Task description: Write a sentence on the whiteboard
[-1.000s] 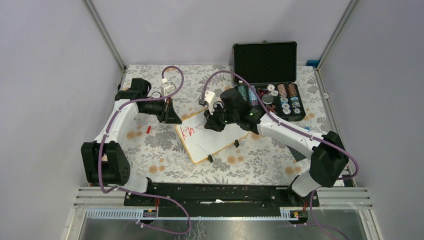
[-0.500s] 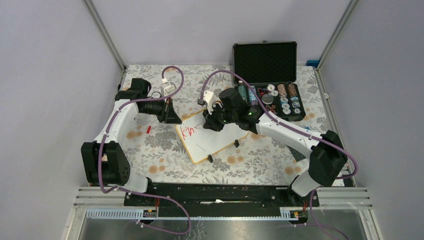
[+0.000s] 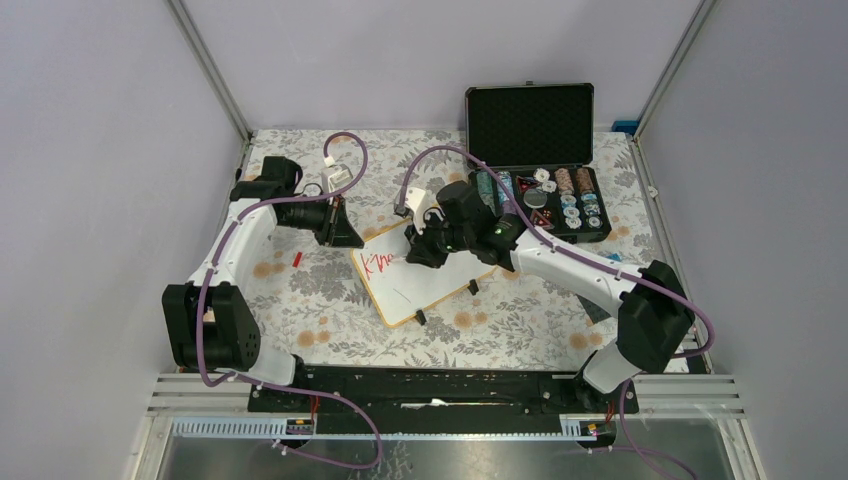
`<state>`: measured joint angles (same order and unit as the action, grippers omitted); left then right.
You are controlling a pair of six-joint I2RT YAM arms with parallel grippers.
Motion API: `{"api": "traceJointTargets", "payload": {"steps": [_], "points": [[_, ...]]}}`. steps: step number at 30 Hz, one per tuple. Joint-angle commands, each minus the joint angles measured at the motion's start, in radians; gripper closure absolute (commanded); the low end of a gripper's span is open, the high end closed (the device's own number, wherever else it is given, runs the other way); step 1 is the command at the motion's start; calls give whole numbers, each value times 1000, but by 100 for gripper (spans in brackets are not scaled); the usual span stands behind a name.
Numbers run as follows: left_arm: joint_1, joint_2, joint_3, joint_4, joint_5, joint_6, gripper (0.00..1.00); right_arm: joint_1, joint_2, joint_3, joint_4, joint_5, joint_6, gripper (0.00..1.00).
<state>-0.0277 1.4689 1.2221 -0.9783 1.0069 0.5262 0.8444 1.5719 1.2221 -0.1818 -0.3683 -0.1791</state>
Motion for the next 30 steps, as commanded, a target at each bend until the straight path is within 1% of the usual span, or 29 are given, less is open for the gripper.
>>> {"api": "traceJointTargets", "payload": {"steps": [1,9,30], "points": [[-23,1,-15,-20,3,22,100,4,-12,-24,17,14,-25,100],[-23,-2,-18,-20,3,22,100,0,-25,-27,13,51,-41,100],[-24,1,-18,-20,4,23,100,-51,-16,61,0,73,-45,100]]}}
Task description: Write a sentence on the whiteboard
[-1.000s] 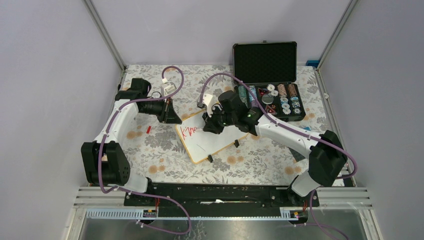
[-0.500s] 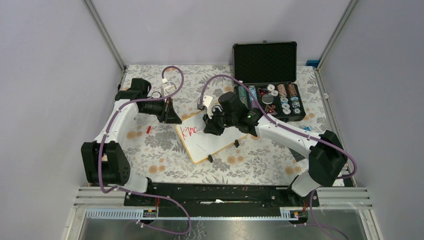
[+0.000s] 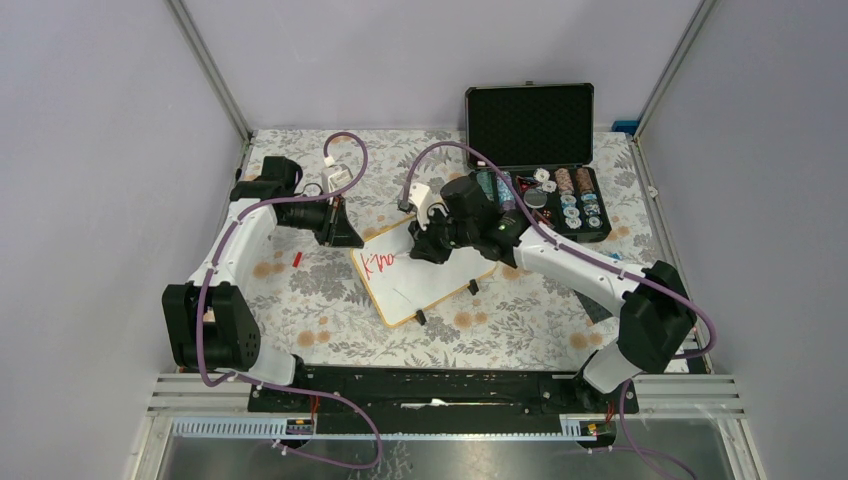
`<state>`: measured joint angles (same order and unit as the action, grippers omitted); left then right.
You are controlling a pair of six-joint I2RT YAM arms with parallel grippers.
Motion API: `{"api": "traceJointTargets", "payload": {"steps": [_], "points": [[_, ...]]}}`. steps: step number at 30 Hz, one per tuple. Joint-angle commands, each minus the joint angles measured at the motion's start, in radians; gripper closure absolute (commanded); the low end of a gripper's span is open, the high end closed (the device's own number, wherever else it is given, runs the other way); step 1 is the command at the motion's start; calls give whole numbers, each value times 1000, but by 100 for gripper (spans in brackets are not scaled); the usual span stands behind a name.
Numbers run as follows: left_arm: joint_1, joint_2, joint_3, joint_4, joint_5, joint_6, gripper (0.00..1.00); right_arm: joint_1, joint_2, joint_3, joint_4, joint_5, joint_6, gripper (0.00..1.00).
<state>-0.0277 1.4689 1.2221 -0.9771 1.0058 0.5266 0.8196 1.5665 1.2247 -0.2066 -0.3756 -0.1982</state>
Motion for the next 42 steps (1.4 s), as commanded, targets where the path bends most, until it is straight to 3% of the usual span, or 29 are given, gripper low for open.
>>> {"api": "traceJointTargets", "payload": {"steps": [1,12,42], "points": [[-24,1,-17,-21,6,23,100,-29,-10,66,25,81,-24,100],[-23,-1,-18,-21,6,24,100,-52,19,142,24,82,-9,100],[-24,12,-14,-21,6,27,100,-6,-3,-3,22,18,0,100]]}}
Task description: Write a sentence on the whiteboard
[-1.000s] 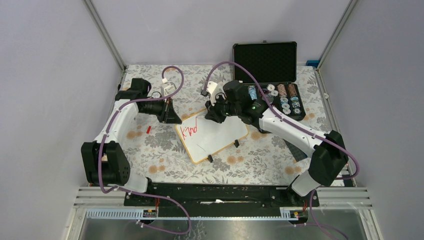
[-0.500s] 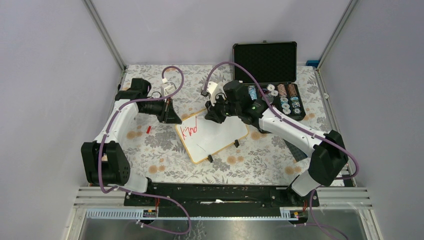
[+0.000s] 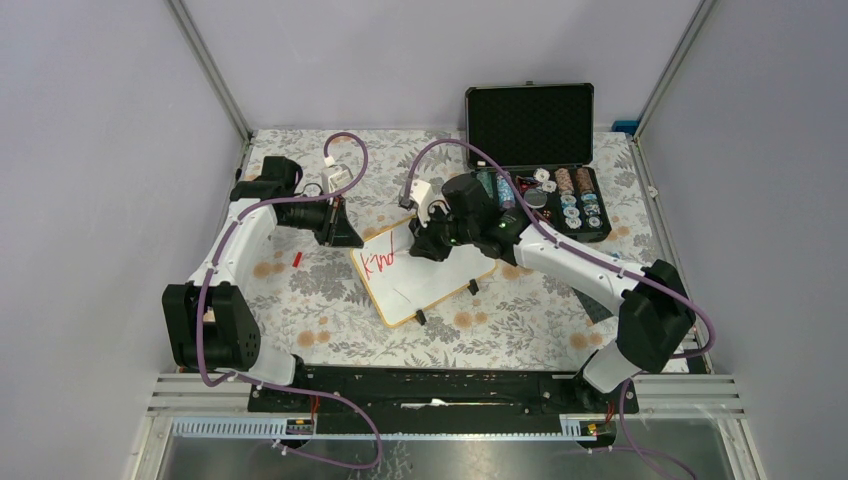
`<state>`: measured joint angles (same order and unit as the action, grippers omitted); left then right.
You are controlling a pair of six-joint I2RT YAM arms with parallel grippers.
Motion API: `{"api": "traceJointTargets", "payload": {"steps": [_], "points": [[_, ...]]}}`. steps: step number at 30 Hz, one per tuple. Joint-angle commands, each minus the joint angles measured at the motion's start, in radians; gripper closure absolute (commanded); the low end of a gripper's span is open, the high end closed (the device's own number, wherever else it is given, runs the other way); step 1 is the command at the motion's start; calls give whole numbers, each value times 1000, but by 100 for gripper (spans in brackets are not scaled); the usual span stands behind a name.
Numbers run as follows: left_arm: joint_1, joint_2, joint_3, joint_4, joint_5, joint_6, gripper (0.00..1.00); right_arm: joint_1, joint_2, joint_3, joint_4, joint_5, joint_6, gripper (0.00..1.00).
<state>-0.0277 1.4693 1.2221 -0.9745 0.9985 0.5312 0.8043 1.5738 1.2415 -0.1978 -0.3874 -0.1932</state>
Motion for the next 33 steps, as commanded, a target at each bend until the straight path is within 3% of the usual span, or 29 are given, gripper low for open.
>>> {"api": "traceJointTargets", "payload": {"steps": [1,21,33], "points": [[-24,10,-14,-23,12,22,100,11,-12,-23,13,30,-5,100],[-26,6,-14,-24,13,19,100,7,-94,-13,-40,51,-37,100],[-29,3,-16,-23,11,18,100,4,-60,20,-8,55,-21,100]]}}
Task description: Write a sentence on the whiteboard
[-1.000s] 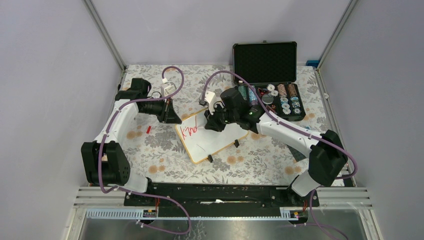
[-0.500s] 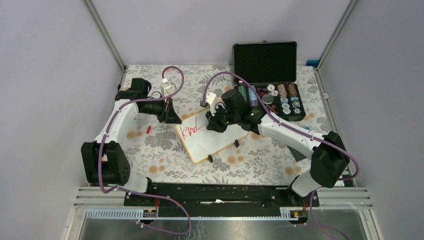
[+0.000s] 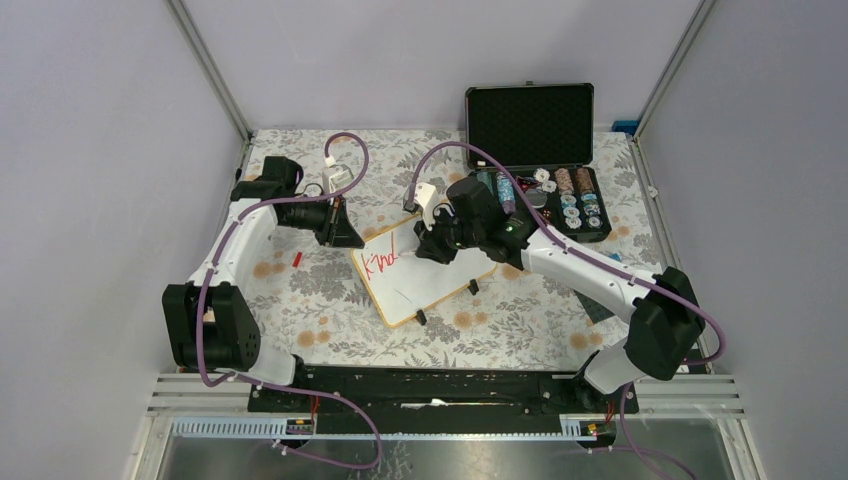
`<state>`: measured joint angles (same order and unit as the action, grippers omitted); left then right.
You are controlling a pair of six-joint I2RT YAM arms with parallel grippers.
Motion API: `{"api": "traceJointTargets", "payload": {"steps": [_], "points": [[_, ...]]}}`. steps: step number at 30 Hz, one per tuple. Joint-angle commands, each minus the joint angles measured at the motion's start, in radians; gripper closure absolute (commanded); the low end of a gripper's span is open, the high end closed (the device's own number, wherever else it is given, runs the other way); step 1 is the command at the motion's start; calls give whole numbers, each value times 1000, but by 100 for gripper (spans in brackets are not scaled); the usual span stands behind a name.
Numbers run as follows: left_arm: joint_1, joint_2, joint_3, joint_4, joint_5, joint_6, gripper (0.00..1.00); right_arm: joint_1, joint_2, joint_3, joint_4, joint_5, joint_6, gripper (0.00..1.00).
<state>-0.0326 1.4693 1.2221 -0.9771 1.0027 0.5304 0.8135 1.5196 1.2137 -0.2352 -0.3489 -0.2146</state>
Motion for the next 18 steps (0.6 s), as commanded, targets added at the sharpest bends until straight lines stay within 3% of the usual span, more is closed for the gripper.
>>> {"api": "traceJointTargets", "payload": {"steps": [1,18], "points": [[-24,2,-18,-21,6,19,100,-5,-4,50,33,17,2,100],[-24,2,-20,-21,2,22,100,-5,28,55,44,32,3,100]]}}
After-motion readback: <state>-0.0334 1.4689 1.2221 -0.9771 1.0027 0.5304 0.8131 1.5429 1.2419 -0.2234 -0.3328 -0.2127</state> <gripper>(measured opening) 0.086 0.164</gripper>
